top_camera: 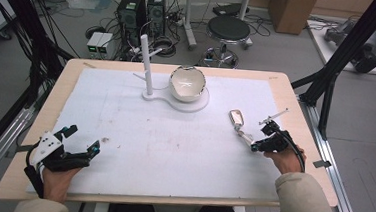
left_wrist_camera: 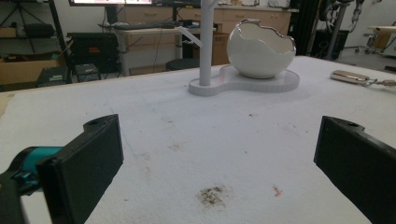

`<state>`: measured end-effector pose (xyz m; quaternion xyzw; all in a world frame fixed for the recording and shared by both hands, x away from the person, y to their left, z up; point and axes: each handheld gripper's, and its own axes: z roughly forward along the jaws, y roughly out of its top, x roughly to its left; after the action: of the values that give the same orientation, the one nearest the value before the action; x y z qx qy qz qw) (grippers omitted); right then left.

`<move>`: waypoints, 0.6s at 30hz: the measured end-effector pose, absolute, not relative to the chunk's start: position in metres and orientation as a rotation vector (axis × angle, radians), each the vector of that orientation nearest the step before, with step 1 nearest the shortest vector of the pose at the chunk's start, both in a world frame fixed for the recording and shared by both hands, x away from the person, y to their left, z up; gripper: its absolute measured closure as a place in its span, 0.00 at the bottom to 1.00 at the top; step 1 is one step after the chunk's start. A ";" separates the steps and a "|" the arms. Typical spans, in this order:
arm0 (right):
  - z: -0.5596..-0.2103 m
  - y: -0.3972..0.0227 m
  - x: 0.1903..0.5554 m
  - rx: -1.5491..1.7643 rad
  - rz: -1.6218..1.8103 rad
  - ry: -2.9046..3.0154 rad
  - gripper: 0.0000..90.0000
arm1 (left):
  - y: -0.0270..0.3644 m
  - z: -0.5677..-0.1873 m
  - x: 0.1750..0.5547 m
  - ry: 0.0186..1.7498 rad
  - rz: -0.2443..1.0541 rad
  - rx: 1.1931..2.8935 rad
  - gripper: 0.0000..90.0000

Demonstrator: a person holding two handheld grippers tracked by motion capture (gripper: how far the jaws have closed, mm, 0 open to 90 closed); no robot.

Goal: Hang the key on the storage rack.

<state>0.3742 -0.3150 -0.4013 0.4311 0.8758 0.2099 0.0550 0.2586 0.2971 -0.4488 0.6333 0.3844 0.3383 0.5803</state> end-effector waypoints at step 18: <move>-0.362 -0.289 0.368 0.978 0.964 2.701 0.83 | 0.297 -0.399 0.278 0.746 0.580 1.534 0.02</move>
<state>0.3681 -0.2891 -0.3619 0.3224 0.8900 0.3175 0.0557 0.2776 0.2968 -0.3988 0.6674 0.3244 0.2525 0.6209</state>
